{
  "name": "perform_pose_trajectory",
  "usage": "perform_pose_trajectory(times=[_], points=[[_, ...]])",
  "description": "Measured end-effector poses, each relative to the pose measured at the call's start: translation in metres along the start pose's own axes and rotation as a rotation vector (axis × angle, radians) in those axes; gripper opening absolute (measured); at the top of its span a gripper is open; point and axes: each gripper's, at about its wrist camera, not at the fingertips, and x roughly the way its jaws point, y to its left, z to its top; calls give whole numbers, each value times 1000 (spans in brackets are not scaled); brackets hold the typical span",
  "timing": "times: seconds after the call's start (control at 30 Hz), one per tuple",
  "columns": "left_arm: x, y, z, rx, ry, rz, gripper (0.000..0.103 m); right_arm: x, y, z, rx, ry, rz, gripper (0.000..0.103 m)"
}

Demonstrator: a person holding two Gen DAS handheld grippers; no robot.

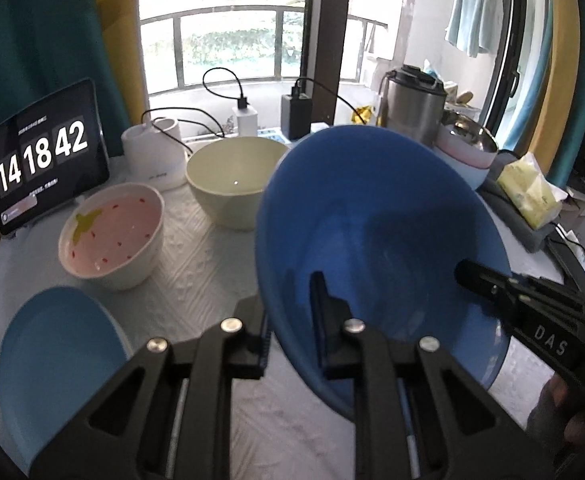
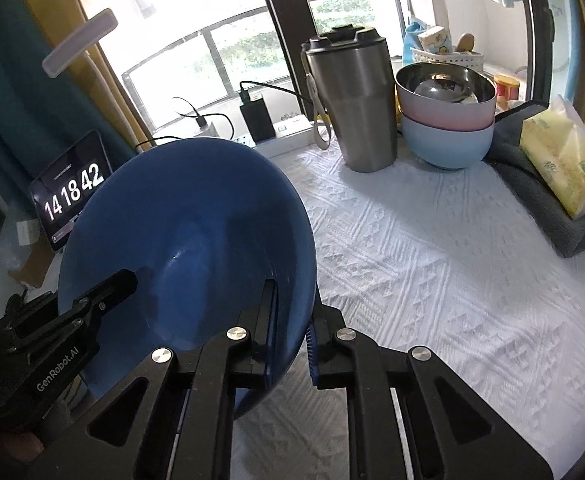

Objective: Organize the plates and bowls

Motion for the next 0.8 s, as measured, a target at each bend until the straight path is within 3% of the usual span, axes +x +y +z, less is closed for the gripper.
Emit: perform_pose_trajectory(times=[0.4,0.8], points=[[-29,11,-24,-17,-1,-1,18,-22,21,-20,-18,-8,4,14],[-45,22,-55,-24,45,7,19,-32,36,-45,-16,26,10,14]])
